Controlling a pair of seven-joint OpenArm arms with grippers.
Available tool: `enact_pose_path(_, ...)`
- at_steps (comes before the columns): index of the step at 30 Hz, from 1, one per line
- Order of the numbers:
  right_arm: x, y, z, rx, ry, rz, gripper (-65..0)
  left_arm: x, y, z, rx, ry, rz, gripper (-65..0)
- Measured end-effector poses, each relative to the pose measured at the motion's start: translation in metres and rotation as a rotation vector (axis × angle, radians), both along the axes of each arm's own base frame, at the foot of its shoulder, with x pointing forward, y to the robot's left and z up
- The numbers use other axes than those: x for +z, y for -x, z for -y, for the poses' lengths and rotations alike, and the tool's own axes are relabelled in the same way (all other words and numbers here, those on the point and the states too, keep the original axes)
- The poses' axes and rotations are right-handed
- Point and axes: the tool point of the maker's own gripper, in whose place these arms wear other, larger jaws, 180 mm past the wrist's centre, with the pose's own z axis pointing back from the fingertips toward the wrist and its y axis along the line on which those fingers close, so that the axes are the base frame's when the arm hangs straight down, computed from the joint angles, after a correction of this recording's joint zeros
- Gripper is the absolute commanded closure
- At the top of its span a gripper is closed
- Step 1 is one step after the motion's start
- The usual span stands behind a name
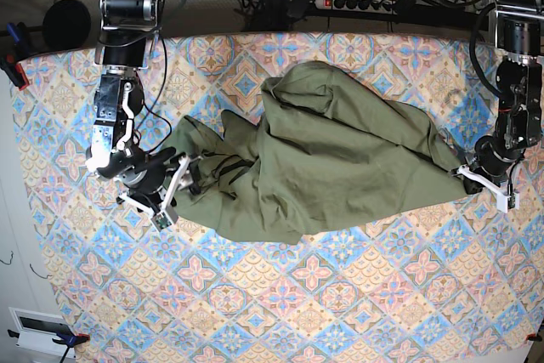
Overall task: Layout the t-shirt on the table in an organized manner, then fold the t-shirt properly
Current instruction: 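Pull the grippers apart to stretch the t-shirt across the table, then lift the t-shirt with both grippers and drag it toward the table edge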
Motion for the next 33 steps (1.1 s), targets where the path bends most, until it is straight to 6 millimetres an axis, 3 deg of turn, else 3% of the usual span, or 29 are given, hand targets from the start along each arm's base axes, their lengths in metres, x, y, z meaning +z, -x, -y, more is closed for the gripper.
enact_pose_path(3,-0.004,-0.015,0.011,-0.035,-0.012,0.001,-31.5,-0.001,0.001,0.003,-0.005,0.005,0.002,0.0)
enact_pose_path(6,0.003,-0.035,0.005,-0.045,-0.085,0.04,-31.5,0.0,0.003,0.006,-0.017,0.001,0.006,0.0)
enact_pose_path(9,-0.017,-0.026,0.002,-0.038,-0.101,-0.016,-31.5,-0.002,0.008,0.01,-0.029,0.0,-0.001,0.0)
enact_pose_path(12,-0.039,-0.011,0.019,-0.065,-0.076,-0.074,-31.5,-0.004,0.009,0.012,-0.029,0.006,-0.008,0.0)
enact_pose_path(18,-0.028,-0.023,0.04,-0.178,-0.16,-0.019,-31.5,-0.006,0.009,0.017,-0.03,0.019,-0.006,0.0)
enact_pose_path(23,-0.043,-0.003,0.073,-0.273,-0.152,-0.063,-31.5,-0.007,0.009,0.018,-0.031,0.022,-0.006,0.0)
enact_pose_path(33,-0.047,0.003,0.076,-0.298,-0.175,-0.062,-31.5,-0.007,0.009,0.018,-0.031,0.023,-0.005,0.0)
